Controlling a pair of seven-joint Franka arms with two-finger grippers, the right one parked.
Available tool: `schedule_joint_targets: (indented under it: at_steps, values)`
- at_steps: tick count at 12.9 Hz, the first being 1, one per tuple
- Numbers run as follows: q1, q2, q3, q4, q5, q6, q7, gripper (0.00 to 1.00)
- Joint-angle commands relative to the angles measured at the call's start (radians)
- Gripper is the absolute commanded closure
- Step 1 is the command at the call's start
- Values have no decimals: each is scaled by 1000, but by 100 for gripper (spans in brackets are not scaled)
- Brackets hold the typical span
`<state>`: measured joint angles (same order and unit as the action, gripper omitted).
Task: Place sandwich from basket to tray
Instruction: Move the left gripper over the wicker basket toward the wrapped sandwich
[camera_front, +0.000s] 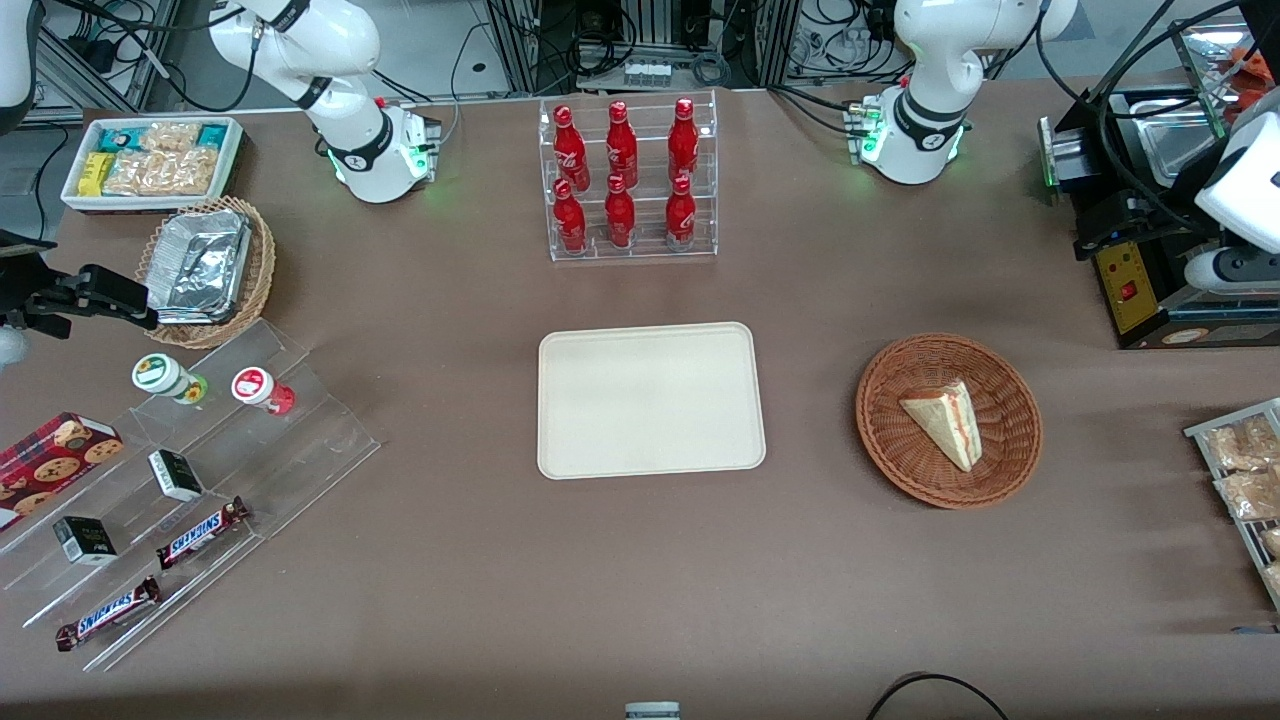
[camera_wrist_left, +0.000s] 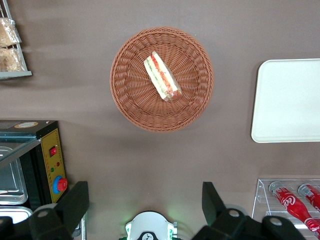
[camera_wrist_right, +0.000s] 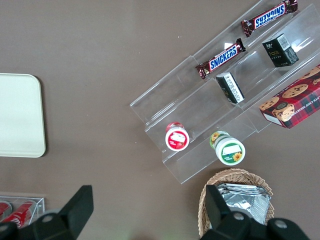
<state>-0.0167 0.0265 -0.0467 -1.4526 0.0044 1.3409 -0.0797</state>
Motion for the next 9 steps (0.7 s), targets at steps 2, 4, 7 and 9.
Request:
schedule_joint_targets:
  at_steps: [2, 4, 7, 9]
  values:
    - [20, 27, -15, 14, -9, 38, 12, 0]
    - [20, 46, -15, -5, -7, 61, 12, 0]
    - [18, 50, -15, -102, 5, 147, 0, 0]
    - [18, 44, -13, -197, 11, 251, -15, 0]
